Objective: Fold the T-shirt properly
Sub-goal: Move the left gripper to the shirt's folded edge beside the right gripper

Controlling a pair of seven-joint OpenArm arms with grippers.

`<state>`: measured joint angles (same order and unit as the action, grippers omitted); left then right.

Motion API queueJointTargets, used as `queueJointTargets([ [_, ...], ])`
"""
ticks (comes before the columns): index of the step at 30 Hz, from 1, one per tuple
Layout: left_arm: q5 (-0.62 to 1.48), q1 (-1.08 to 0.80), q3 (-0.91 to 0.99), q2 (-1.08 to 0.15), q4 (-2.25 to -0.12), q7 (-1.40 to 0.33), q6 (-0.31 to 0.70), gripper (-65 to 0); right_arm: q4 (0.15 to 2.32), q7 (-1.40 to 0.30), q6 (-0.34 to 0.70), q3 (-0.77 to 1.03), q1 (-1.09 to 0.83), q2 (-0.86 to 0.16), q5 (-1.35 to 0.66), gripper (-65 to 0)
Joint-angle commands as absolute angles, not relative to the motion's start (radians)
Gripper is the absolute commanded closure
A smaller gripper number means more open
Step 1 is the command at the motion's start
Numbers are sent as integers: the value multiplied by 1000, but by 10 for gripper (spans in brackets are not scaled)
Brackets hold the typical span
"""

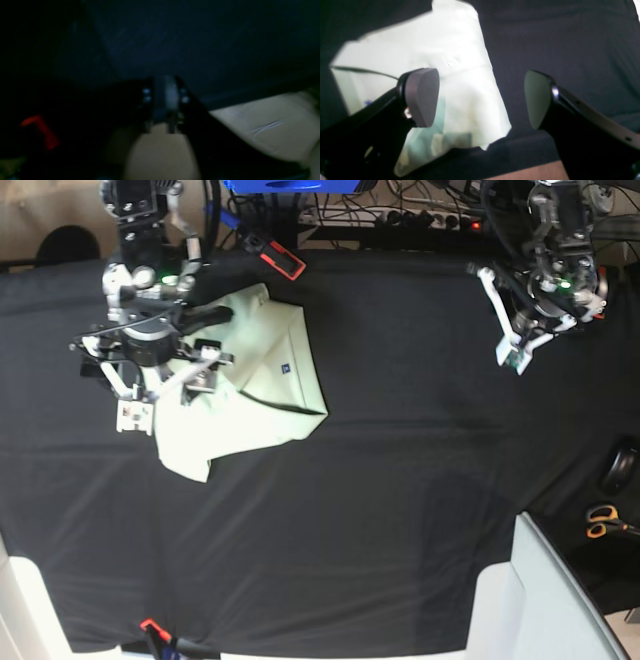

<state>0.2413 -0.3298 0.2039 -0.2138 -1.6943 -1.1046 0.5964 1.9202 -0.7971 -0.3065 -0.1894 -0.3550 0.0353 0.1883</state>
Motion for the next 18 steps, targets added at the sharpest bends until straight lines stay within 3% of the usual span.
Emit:
queueJointTargets([
  [1,321,-325,206,-239,-1719,-1113,598,-195,1929,-776,-308,-177,-351,24,183,-501],
  [7,776,-305,200,-249,-1666,-1132,598,-388,1922,-773,-308,-168,-367,-7,153,-501],
  [9,823,-277,153,-246,-1639,-1135,591,-512,1922,-773,-308,-170,-372,-7,153,-501],
  [12,823,-234,56,-229,-1580,-1130,591,-640,1922,-776,-308,-168,-374,-7,153,-501],
  [18,825,-156,-38,-134,-1432,-1129,595,-650,1922,-773,-308,-168,-387,-7,153,-501],
])
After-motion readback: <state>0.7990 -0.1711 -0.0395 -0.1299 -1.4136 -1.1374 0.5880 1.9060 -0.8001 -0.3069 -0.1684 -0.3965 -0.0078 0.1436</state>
